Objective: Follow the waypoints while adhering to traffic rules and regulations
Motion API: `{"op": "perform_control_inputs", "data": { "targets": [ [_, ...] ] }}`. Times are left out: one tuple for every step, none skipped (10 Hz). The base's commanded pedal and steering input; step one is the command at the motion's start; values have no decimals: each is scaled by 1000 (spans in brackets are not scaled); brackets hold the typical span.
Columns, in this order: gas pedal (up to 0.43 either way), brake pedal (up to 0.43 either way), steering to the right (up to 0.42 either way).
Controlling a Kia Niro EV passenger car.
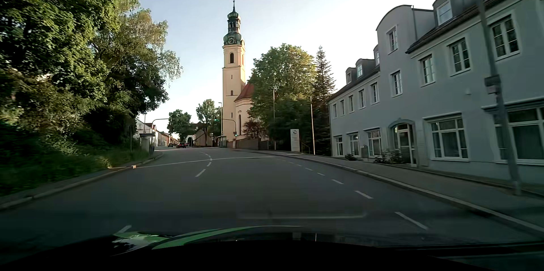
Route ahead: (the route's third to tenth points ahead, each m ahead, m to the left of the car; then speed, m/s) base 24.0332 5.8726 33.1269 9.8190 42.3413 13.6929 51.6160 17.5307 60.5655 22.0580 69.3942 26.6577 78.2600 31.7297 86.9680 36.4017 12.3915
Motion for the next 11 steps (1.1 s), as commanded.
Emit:
{"op": "perform_control_inputs", "data": {
  "targets": [
    [220,0,-53],
    [220,0,-54],
    [220,0,-56],
    [220,0,-59],
    [220,0,-62],
    [220,0,-63],
    [220,0,-63],
    [220,0,-63],
    [220,0,-63],
    [220,0,-62],
    [220,0,-61]
  ]
}}
